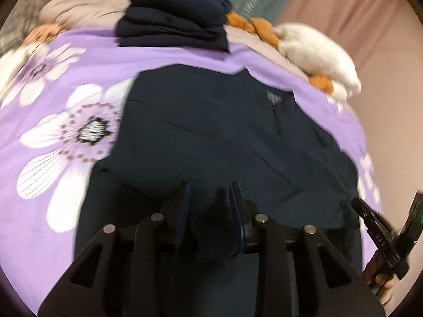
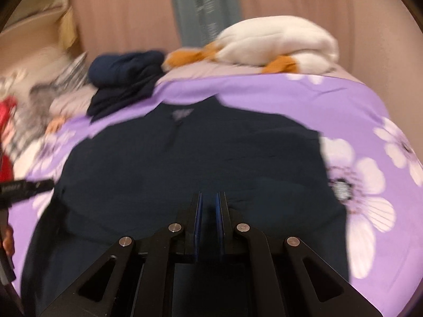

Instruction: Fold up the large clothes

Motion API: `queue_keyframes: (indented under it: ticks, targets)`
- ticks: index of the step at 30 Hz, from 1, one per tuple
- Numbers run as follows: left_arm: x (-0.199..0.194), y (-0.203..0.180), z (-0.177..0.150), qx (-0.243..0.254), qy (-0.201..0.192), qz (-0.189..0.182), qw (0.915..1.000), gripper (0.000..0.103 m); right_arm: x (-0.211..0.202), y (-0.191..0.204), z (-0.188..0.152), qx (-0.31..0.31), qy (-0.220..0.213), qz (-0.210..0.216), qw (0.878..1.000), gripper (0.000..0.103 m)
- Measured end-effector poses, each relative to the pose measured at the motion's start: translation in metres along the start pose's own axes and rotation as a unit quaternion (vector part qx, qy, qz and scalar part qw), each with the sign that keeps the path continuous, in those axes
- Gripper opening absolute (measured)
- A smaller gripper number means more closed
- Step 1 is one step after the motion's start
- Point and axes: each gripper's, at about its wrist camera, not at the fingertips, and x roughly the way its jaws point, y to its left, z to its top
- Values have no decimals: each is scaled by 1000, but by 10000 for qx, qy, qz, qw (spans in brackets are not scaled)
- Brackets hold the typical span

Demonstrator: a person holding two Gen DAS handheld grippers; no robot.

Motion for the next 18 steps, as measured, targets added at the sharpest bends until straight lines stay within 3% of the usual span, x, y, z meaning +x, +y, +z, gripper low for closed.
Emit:
queue_keyframes:
  ticks: [6,13,15,17,18]
  targets:
    - [44,-3,-15,207,548,402,9975,30,50,1,-18,-59,834,-103,9964,7]
    - [25,2,-13,82,514,246,9983,30,42,-10,-15,344,815,150,9960,8]
    - [5,4,-20,98,386,160,9991,36,22,-9,-18,347,717,226,9966,18]
    - [-15,8,-31,114,293,110,9994,58,6,-9,-24,315,646,271,9970,31]
    - [-25,10,-37,114,245,97,9996,61,-8,-9,-29,286,616,288,9973,37]
